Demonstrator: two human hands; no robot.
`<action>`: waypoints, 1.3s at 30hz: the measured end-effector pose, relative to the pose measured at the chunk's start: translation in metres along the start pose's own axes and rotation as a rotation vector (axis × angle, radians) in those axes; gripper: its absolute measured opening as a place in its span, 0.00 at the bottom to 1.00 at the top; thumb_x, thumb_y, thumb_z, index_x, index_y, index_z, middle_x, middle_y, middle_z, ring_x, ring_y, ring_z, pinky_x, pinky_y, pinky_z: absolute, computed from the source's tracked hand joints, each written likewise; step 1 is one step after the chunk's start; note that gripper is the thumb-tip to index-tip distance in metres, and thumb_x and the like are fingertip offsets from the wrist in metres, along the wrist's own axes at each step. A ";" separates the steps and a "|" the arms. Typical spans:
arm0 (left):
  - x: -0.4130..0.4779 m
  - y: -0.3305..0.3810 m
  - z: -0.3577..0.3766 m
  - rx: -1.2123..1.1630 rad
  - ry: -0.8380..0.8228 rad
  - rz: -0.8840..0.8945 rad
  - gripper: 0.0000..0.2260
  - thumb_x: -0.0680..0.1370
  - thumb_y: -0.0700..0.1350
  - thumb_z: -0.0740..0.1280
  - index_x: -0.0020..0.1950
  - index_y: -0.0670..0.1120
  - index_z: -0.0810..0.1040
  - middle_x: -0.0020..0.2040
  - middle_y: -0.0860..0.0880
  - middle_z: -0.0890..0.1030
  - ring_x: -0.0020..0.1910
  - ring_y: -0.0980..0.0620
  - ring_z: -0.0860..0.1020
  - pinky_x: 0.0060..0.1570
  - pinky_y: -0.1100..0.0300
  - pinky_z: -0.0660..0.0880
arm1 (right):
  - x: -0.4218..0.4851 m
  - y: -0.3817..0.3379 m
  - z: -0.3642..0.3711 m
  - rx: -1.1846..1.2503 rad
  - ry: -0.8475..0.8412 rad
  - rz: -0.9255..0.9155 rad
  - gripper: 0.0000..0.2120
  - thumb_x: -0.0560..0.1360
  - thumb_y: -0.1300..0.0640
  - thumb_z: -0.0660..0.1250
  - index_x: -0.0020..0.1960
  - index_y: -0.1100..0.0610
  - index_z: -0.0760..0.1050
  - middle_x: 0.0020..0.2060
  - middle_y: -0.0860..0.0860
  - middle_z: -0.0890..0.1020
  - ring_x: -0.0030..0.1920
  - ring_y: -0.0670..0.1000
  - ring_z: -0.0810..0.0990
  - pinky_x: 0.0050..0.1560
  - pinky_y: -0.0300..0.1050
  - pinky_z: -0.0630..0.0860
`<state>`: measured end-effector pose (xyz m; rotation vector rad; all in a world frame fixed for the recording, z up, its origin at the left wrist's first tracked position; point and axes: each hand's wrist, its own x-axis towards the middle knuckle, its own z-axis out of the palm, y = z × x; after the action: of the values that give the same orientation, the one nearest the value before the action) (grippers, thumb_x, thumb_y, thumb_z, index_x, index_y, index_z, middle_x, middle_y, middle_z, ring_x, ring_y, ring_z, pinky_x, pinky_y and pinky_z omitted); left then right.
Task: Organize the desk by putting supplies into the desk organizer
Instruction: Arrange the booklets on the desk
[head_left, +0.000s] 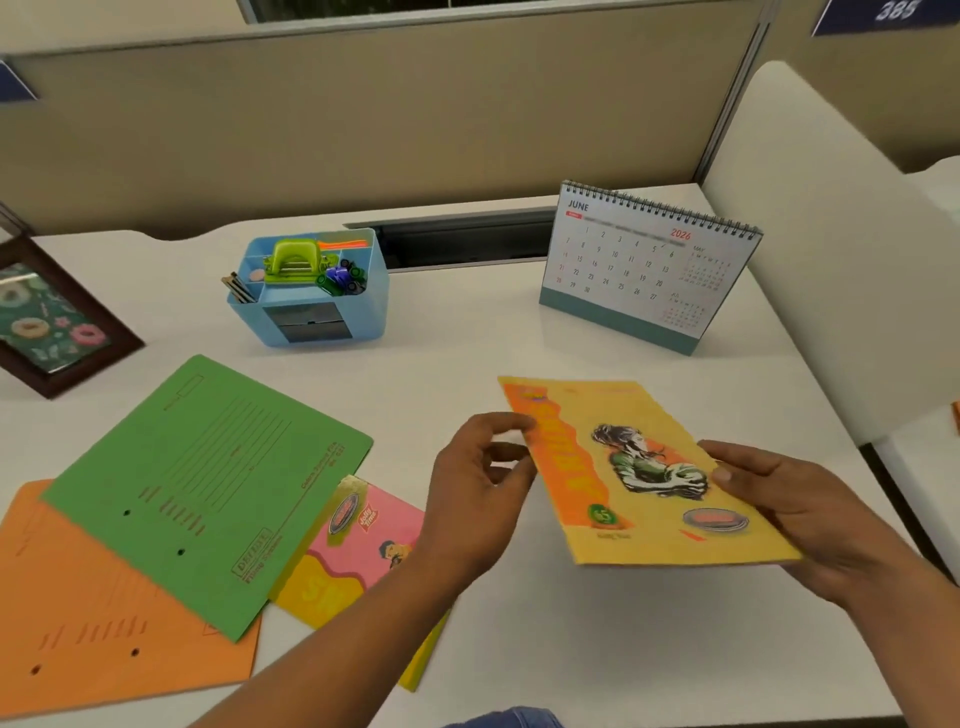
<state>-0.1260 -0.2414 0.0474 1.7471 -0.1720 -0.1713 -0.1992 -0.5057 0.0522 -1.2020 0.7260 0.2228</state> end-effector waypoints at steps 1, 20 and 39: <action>0.000 0.000 0.004 -0.091 0.046 -0.162 0.12 0.76 0.37 0.69 0.55 0.51 0.78 0.51 0.53 0.83 0.45 0.54 0.83 0.47 0.54 0.81 | 0.004 0.004 0.001 0.010 0.017 -0.027 0.15 0.74 0.66 0.65 0.59 0.60 0.78 0.50 0.61 0.85 0.40 0.58 0.86 0.36 0.51 0.84; 0.052 -0.075 0.030 0.142 -0.104 -0.581 0.06 0.73 0.35 0.70 0.42 0.45 0.83 0.39 0.45 0.84 0.37 0.49 0.80 0.46 0.50 0.80 | 0.087 0.049 0.002 -0.496 0.297 -0.222 0.14 0.71 0.70 0.70 0.53 0.56 0.81 0.41 0.48 0.82 0.43 0.50 0.81 0.49 0.49 0.77; 0.060 -0.088 0.034 0.393 0.022 -0.485 0.08 0.70 0.44 0.77 0.48 0.46 0.84 0.43 0.47 0.85 0.45 0.49 0.82 0.49 0.55 0.79 | 0.096 0.052 0.015 -0.666 0.367 -0.300 0.11 0.72 0.64 0.71 0.54 0.56 0.82 0.38 0.45 0.81 0.46 0.54 0.81 0.53 0.49 0.77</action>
<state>-0.0731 -0.2710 -0.0462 2.1593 0.2555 -0.4973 -0.1480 -0.4937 -0.0444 -2.0034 0.8013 -0.0184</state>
